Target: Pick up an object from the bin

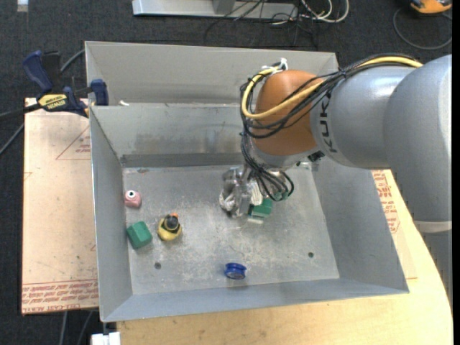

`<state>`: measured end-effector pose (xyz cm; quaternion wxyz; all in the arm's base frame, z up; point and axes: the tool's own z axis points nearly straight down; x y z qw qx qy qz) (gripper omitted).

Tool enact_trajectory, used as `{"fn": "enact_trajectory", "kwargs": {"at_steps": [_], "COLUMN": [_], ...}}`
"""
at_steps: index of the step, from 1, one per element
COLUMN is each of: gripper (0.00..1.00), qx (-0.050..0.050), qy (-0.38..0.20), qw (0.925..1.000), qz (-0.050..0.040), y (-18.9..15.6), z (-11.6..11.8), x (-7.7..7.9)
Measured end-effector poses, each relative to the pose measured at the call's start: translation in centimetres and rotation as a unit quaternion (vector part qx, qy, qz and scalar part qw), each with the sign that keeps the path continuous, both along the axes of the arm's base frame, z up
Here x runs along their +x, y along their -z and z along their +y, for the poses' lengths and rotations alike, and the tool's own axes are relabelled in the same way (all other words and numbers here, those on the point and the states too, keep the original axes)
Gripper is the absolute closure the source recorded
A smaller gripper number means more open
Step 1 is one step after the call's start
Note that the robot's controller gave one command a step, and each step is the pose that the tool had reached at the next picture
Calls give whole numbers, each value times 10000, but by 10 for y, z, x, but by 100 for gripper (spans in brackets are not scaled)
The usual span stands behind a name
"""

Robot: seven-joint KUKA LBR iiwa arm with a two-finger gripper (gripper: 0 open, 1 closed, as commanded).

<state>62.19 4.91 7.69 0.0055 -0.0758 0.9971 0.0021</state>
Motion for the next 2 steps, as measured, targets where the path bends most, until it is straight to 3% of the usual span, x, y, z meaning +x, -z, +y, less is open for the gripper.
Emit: {"fn": "enact_trajectory", "kwargs": {"at_steps": [1,2], "gripper": [100,100], "qx": [1,7], "qy": [0,-19], "qw": [10000,10000], "qz": [1,-20], "y": [0,-136], "z": [0,1], "x": [0,10]}}
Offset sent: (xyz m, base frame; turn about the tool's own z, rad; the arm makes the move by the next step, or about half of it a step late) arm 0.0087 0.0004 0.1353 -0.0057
